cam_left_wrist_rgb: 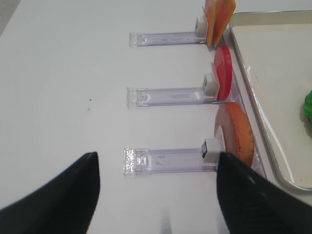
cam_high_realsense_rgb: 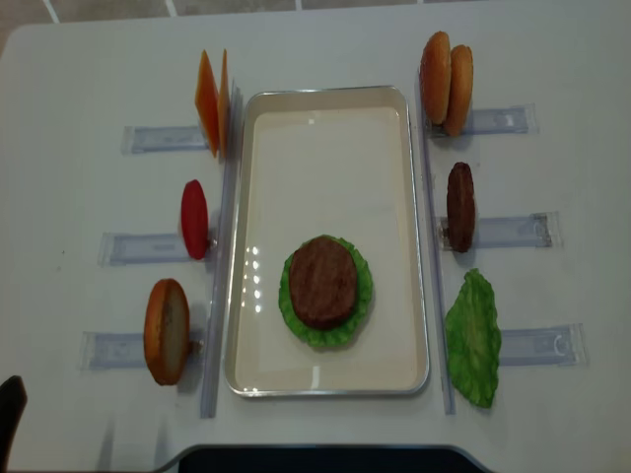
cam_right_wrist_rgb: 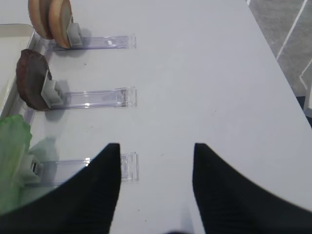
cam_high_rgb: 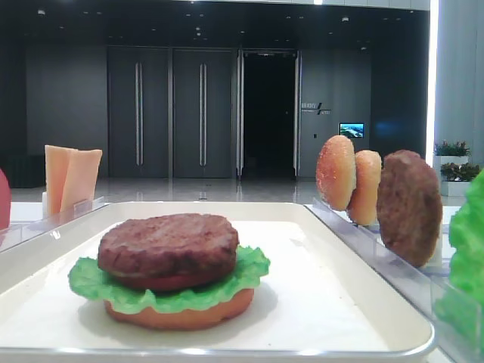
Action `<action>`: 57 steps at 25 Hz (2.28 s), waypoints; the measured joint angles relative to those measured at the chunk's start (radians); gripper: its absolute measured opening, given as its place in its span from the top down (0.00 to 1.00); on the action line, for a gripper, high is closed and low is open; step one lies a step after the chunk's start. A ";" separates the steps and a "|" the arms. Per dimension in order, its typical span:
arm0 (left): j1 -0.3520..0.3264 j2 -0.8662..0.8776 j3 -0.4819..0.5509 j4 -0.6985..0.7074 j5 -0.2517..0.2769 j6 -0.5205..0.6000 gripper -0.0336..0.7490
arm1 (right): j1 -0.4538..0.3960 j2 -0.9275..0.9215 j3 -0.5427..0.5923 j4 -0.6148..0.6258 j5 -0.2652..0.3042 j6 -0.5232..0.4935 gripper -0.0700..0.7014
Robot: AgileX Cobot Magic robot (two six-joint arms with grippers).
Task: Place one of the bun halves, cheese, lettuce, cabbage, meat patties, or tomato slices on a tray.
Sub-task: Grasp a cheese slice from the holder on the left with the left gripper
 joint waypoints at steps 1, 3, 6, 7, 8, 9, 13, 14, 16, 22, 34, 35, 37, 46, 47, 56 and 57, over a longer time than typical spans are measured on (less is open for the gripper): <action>0.000 0.000 0.000 0.000 0.000 0.000 0.22 | 0.000 0.000 0.000 0.000 0.000 0.000 0.45; 0.000 0.000 0.000 0.000 0.000 0.000 0.22 | 0.000 0.000 0.000 0.000 0.000 0.000 0.45; 0.000 0.000 0.000 0.000 0.000 0.000 0.22 | 0.000 0.000 0.000 0.000 0.000 0.000 0.45; 0.000 0.000 0.000 0.000 0.000 0.000 0.22 | 0.000 0.000 0.000 0.000 0.000 0.000 0.45; 0.000 0.000 0.000 0.000 0.000 0.000 0.22 | 0.000 0.000 0.000 0.000 0.000 0.000 0.45; 0.000 0.000 0.000 0.000 0.000 0.000 0.22 | 0.000 0.000 0.000 0.000 0.000 0.000 0.45; 0.000 0.000 0.000 0.000 0.000 0.000 0.22 | 0.000 0.000 0.000 0.000 0.000 0.000 0.45; 0.000 0.000 0.000 0.000 0.000 0.000 0.22 | 0.000 0.000 0.000 0.000 0.000 0.000 0.45; 0.000 0.000 0.000 0.000 0.000 0.000 0.22 | 0.000 0.000 0.000 0.000 0.000 0.000 0.45; 0.000 0.099 -0.015 0.000 0.027 -0.003 0.22 | 0.000 0.000 0.000 0.000 0.000 0.000 0.45; 0.000 0.367 -0.042 0.000 0.055 -0.045 0.22 | 0.000 0.000 0.000 0.000 0.000 0.000 0.45; 0.000 0.383 -0.042 0.000 0.055 -0.050 0.22 | 0.000 0.000 0.000 0.000 0.000 0.000 0.45; 0.000 0.412 -0.042 0.000 0.055 -0.064 0.22 | 0.000 0.000 0.000 0.000 0.000 0.000 0.45; 0.000 0.577 -0.135 0.000 0.055 -0.086 0.22 | 0.002 0.000 0.000 0.000 0.000 0.000 0.45; 0.000 0.596 -0.155 0.000 0.055 -0.090 0.22 | 0.003 0.000 0.000 0.000 0.000 0.000 0.45; 0.000 0.844 -0.324 0.000 0.084 -0.096 0.22 | 0.003 0.000 0.000 0.000 0.000 0.000 0.45; 0.000 0.874 -0.343 0.000 0.086 -0.096 0.22 | 0.003 0.000 0.000 0.000 0.000 0.000 0.45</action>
